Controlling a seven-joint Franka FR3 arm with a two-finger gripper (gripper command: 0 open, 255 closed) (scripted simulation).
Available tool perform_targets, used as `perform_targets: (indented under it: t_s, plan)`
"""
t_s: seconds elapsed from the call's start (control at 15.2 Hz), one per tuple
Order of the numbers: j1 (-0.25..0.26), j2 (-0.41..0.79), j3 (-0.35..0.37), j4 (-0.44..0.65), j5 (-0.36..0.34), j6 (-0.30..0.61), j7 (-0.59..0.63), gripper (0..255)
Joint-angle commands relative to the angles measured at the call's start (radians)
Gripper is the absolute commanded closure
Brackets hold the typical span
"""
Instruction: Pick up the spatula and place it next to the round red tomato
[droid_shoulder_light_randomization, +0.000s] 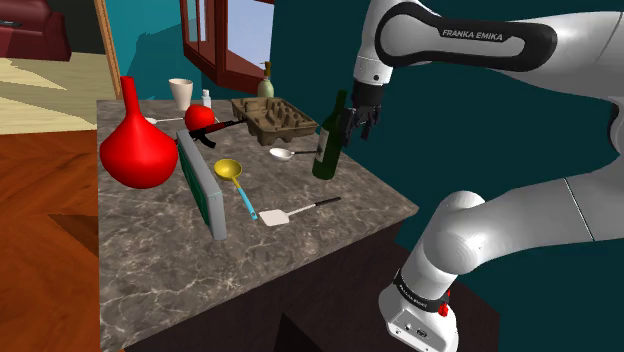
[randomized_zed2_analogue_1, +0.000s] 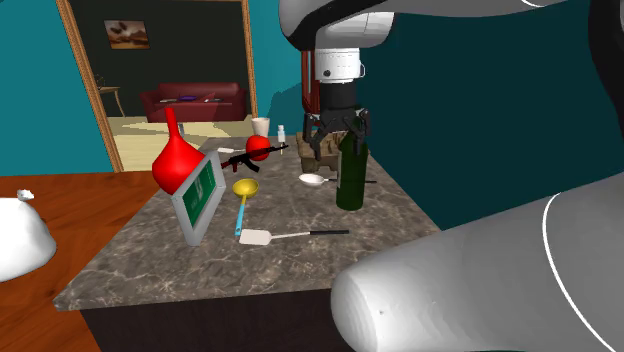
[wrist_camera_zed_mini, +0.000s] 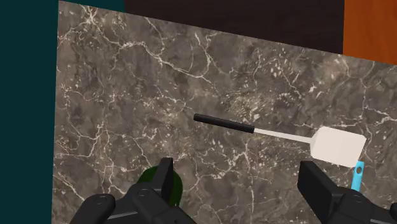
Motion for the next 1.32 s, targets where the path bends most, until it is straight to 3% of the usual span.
perform_targets:
  t_s: [0.0,1.06,1.25]
  plan:
    - [0.0,0.0,0.0,0.0,0.0,0.0,0.0,0]
    - [0.388,0.288,-0.161,-0.251,-0.112,0.541,-1.03,0]
    - [0.388,0.306,-0.165,-0.269,-0.115,0.577,-1.035,0]
